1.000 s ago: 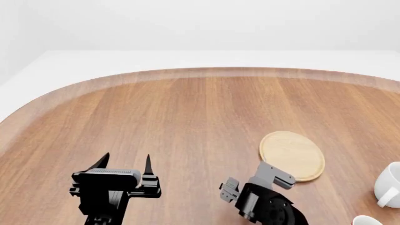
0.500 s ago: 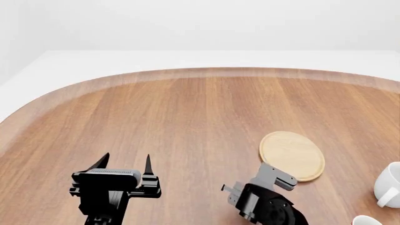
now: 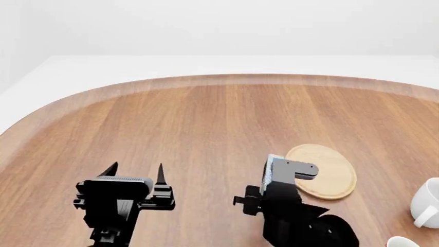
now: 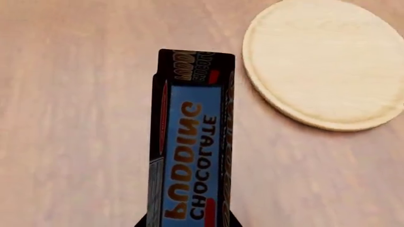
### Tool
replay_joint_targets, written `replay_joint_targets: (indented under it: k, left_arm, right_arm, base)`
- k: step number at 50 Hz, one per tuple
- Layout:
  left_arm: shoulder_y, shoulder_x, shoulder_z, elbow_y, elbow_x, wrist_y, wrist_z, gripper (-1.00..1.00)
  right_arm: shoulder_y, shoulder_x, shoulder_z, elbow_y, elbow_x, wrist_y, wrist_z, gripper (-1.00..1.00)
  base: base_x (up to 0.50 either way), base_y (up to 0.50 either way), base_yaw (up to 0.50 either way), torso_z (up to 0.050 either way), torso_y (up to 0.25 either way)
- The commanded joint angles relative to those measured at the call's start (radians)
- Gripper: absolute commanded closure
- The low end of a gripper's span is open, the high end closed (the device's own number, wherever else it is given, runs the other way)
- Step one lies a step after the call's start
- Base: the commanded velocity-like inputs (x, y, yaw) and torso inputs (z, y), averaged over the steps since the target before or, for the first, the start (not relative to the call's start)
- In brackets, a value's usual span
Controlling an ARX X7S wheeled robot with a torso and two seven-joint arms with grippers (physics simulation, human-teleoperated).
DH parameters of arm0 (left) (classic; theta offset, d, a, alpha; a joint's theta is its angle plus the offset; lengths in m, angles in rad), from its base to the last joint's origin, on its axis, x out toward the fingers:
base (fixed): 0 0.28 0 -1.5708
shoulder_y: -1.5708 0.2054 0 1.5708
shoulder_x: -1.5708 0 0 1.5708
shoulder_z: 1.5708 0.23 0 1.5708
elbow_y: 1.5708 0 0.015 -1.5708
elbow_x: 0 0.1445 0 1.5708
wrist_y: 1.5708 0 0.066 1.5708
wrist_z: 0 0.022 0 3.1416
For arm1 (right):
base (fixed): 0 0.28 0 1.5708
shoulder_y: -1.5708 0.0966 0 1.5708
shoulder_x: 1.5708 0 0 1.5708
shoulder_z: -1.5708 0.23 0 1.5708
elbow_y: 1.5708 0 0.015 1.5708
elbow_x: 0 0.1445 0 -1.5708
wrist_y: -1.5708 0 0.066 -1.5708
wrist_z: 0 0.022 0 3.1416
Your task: Put the chocolate pudding to the left of the plate.
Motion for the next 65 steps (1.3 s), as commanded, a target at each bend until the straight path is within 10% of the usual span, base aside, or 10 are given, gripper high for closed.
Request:
replay_joint_targets:
  k: [1, 11, 28, 43, 65]
  left_arm:
    - [-0.146, -0.018, -0.014, 0.043, -0.079, -0.247, -0.034, -1.0]
    - [-0.439, -0.006, 0.0, -0.148, -0.138, -0.451, -0.011, -1.0]
    - [-0.901, 0.097, 0.089, -0.835, -0.025, -0.35, 0.063, -1.0]
    - [-1.179, 0.19, 0.12, -1.564, 0.039, -0.031, 0.196, -1.0]
    - [-1.194, 0.189, 0.12, -1.58, 0.031, -0.035, 0.201, -1.0]
  right_arm:
    - [0.122, 0.045, -0.056, -0.037, 0.039, 0.133, -0.059, 1.0]
    - [0.309, 0.024, -0.089, 0.168, 0.012, 0.163, -0.16, 1.0]
    - [0.739, -0.198, -0.3, 1.016, -0.253, -0.038, -0.541, 1.0]
    - [0.847, -0.208, -1.015, 1.188, 0.418, -0.2, -0.506, 1.0]
    - [0.886, -0.208, -1.231, 1.201, 0.637, -0.243, -0.53, 1.0]
  base:
    - [0.0, 0.0, 0.0, 0.0, 0.0]
    - [0.0, 0.0, 0.0, 0.0, 0.0]
    - [0.0, 0.0, 0.0, 0.0, 0.0]
    - [0.0, 0.0, 0.0, 0.0, 0.0]
    - [0.0, 0.0, 0.0, 0.0, -0.163]
